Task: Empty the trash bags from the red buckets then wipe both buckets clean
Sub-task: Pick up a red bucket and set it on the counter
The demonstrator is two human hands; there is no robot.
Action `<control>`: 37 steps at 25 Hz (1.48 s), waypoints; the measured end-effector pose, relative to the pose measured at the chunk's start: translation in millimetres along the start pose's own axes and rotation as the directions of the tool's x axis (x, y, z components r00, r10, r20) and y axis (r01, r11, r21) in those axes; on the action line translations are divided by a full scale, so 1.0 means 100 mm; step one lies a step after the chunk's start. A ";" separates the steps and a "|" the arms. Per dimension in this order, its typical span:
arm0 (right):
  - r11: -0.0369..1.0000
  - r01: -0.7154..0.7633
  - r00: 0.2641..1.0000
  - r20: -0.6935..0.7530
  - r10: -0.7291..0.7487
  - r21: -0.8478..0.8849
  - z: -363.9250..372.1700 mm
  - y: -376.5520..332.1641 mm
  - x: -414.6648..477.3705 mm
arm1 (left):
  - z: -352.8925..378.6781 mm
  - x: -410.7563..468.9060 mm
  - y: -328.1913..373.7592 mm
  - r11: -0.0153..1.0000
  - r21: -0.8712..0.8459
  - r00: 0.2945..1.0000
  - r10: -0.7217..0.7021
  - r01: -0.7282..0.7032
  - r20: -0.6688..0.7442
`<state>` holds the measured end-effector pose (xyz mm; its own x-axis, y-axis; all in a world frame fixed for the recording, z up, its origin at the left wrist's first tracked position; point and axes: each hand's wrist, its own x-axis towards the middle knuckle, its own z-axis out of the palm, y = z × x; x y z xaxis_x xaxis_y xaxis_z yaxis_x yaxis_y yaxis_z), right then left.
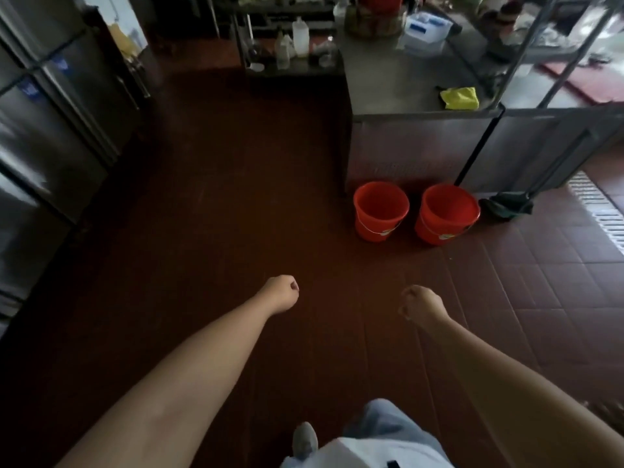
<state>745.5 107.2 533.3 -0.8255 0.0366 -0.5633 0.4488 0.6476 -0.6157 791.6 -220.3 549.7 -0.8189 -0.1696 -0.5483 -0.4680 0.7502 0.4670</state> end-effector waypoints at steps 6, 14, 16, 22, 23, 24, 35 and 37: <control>0.999 -0.030 0.993 -0.116 0.032 0.019 -0.42 -0.72 1.51 | -0.74 1.69 0.88 0.995 0.024 0.995 0.099 -0.099 0.019; 0.995 -0.078 0.991 -0.111 0.070 -0.069 -1.48 -2.00 3.60 | -1.70 3.75 2.01 0.996 -0.018 0.996 0.083 -0.084 -0.045; 0.994 -0.084 0.991 -0.109 0.077 -0.065 -1.68 -2.35 4.10 | -1.97 4.25 2.27 0.994 -0.071 0.995 0.074 -0.079 -0.072; 0.976 -0.212 0.977 -0.022 0.212 -0.042 -1.86 -2.87 5.50 | -2.31 6.03 2.84 0.995 -0.092 0.995 0.045 -0.037 0.092; 0.967 -0.253 0.967 -0.027 0.253 -0.004 -1.87 -2.88 5.74 | -2.35 6.34 2.94 0.994 -0.112 0.989 0.025 -0.009 0.146; 0.949 -0.309 0.949 -0.034 0.312 0.064 -1.90 -2.90 5.97 | -2.39 6.67 3.07 0.990 -0.138 0.979 -0.002 0.031 0.205; 0.621 -0.516 0.790 0.047 0.612 0.590 -2.14 -2.78 7.65 | -2.28 8.82 4.08 0.863 -0.317 0.825 -0.180 0.394 0.536; 0.562 -0.539 0.762 0.079 0.643 0.628 -2.12 -2.60 8.04 | -2.03 9.18 4.08 0.831 -0.336 0.814 -0.217 0.444 0.539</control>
<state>-107.5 129.3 357.7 -0.3131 0.3846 -0.8683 0.9119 -0.1338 -0.3881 -218.4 -199.5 377.6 -0.3854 0.0438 -0.9217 -0.8641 0.3333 0.3772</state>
